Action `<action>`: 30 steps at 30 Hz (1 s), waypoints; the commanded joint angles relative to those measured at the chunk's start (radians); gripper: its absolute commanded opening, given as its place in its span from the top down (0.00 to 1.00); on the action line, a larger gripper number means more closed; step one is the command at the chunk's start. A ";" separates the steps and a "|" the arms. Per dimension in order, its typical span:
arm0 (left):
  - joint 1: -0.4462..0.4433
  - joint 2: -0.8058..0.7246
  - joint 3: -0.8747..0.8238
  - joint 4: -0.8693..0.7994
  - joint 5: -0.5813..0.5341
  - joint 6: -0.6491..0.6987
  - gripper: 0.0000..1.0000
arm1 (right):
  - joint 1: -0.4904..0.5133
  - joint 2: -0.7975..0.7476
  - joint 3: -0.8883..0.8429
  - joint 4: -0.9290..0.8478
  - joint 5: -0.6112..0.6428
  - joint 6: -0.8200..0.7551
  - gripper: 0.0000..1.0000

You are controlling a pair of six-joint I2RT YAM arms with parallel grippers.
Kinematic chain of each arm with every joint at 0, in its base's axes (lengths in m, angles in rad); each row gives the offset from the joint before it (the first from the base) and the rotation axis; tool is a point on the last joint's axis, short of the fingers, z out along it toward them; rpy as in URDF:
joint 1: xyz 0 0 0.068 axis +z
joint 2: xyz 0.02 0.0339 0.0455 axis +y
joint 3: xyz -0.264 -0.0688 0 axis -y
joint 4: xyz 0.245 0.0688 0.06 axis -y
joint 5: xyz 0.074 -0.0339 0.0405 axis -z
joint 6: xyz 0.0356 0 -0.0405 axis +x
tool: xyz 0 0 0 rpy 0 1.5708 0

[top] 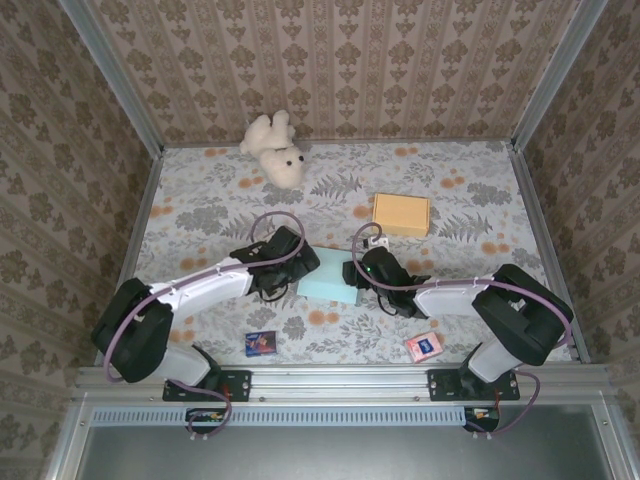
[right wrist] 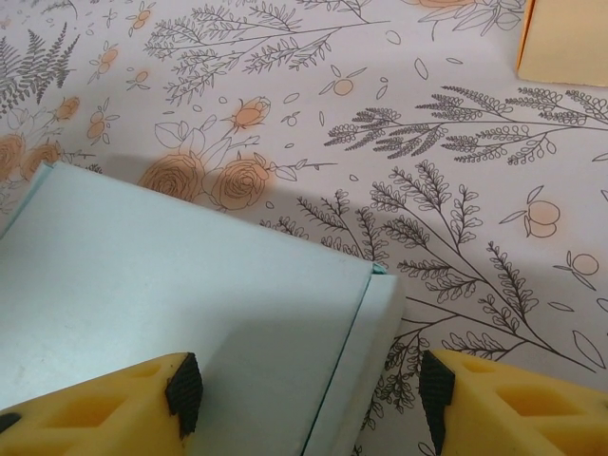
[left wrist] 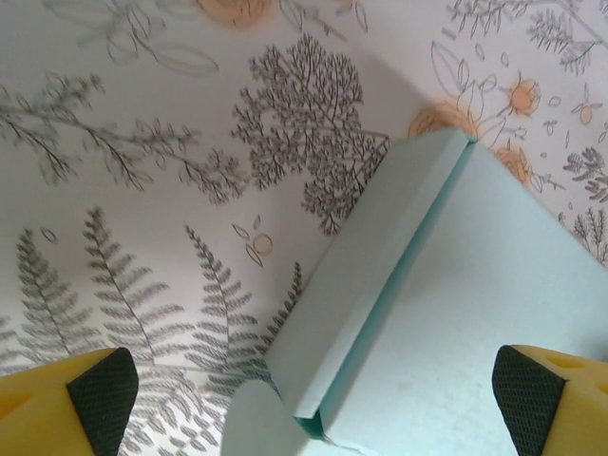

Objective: Fold the paper box

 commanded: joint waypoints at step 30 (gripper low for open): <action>-0.045 0.101 0.072 -0.047 0.030 -0.147 0.04 | -0.006 -0.003 -0.028 0.006 -0.025 0.026 0.35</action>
